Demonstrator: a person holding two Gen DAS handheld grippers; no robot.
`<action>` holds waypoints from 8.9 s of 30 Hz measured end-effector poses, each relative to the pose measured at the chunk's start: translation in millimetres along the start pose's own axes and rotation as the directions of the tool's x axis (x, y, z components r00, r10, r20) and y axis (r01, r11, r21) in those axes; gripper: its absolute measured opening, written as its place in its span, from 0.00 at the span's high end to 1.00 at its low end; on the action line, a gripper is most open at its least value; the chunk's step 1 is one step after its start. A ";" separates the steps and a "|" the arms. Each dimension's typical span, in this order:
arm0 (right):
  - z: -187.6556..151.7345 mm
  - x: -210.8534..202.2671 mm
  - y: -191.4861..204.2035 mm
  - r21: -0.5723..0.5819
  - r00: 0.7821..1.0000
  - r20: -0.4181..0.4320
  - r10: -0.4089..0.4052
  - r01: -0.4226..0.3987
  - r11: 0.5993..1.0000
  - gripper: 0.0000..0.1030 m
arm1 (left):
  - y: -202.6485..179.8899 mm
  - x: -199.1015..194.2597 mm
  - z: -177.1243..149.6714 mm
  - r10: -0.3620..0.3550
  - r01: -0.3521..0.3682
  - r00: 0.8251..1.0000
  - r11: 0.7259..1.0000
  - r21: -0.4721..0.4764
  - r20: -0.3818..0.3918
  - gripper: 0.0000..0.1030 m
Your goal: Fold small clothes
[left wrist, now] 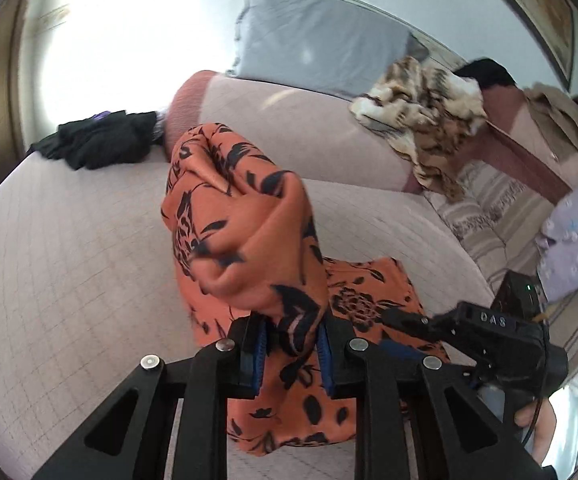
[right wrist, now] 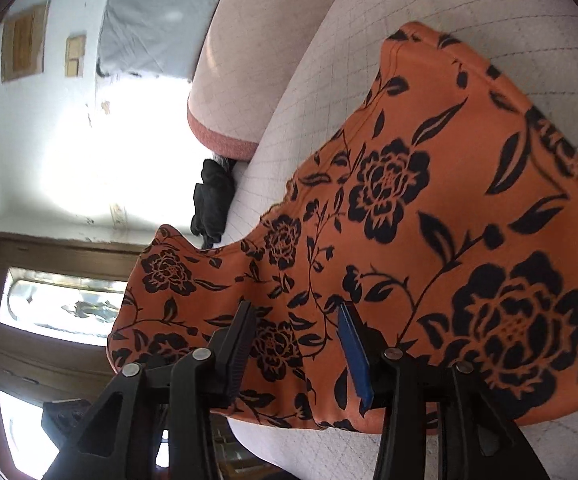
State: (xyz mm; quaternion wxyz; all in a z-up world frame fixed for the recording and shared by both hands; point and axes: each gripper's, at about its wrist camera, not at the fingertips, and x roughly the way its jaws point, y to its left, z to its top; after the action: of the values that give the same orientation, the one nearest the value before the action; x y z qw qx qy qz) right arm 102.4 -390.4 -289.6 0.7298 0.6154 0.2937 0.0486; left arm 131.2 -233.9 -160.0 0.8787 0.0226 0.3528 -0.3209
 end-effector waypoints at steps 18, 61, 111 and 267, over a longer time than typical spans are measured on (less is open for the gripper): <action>35.3 -3.2 -29.5 0.135 0.999 0.013 -0.049 0.047 0.990 0.35 | 67.8 40.6 -16.4 -0.033 0.029 0.996 0.999 -0.040 -0.088 0.43; 15.9 -90.0 15.7 -0.051 0.821 0.386 -0.421 0.475 0.879 0.33 | 72.4 74.9 -42.6 0.037 -0.025 0.978 0.998 0.056 -0.207 0.24; -4.8 2.8 17.7 -0.320 0.775 0.241 -0.584 0.632 0.706 0.65 | 51.3 78.6 -45.8 0.126 -0.105 0.983 0.983 0.153 -0.137 0.22; 63.5 -65.2 -23.3 -0.160 0.890 0.208 -0.405 0.440 0.884 0.33 | 62.2 92.8 -16.3 0.043 -0.021 0.975 0.995 0.100 -0.218 0.20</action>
State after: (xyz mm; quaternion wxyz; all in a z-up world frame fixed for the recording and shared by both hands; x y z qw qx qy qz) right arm 73.0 -479.4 -282.7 0.8037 0.4607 0.3517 -0.1347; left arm 208.0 -231.1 -242.7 0.8373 0.1061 0.4312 -0.3190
